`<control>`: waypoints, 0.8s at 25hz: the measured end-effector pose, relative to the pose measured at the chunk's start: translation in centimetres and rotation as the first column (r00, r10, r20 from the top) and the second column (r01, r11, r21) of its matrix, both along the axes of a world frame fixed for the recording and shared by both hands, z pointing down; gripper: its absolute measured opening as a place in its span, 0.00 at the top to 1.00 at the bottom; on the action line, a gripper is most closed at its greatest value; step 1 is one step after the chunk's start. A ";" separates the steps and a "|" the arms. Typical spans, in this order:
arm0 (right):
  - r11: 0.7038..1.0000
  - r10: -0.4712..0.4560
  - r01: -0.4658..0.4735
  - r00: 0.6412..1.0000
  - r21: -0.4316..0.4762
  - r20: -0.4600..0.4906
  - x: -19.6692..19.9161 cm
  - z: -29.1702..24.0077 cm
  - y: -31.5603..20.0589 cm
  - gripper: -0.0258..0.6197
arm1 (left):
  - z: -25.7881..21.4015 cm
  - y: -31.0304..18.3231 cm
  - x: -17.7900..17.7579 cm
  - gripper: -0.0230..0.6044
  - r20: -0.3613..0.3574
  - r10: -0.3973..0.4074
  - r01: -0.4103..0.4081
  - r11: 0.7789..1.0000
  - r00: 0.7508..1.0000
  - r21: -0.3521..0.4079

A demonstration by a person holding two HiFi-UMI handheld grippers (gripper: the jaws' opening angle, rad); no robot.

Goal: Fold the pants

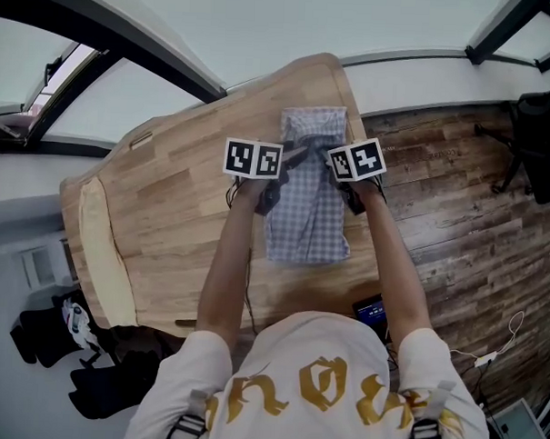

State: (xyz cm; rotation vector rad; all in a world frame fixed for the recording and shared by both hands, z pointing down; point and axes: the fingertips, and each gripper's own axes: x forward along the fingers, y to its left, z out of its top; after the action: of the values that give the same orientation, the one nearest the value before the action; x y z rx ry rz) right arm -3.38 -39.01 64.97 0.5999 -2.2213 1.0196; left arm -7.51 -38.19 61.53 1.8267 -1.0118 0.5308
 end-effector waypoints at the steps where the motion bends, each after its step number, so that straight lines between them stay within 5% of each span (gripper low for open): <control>1: 1.000 -0.002 0.002 1.000 -0.001 -0.007 -0.3 -0.2 -0.7 0.92 | 0.0 0.3 -0.2 0.64 0.003 -0.002 0.002 1.000 1.000 -0.002; 8: 0.991 0.052 -0.049 0.998 0.124 -0.019 -1.3 -2.6 -7.2 0.92 | 0.2 2.5 -2.1 0.65 0.009 -0.038 0.039 0.999 0.999 -0.019; 13: 0.936 0.149 -0.174 0.984 0.307 0.102 -1.5 -6.2 -10.7 0.92 | -0.5 1.6 -3.6 0.65 0.036 -0.081 0.080 0.997 0.996 0.024; 18: 0.927 0.168 -0.202 0.977 0.317 0.132 -0.5 -6.9 -8.9 0.92 | -0.8 1.1 -4.3 0.67 0.100 -0.132 0.124 0.989 0.986 0.084; 20: 0.927 0.163 -0.207 0.973 0.312 0.162 0.2 -7.4 -7.7 0.92 | -1.1 1.1 -4.1 0.77 0.091 -0.152 0.141 0.983 0.984 0.116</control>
State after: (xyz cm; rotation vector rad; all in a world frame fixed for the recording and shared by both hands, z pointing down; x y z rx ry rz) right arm -3.15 -46.69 57.57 0.9275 -2.5143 0.8018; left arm -11.64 -37.14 60.41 1.8184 -1.2543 0.4886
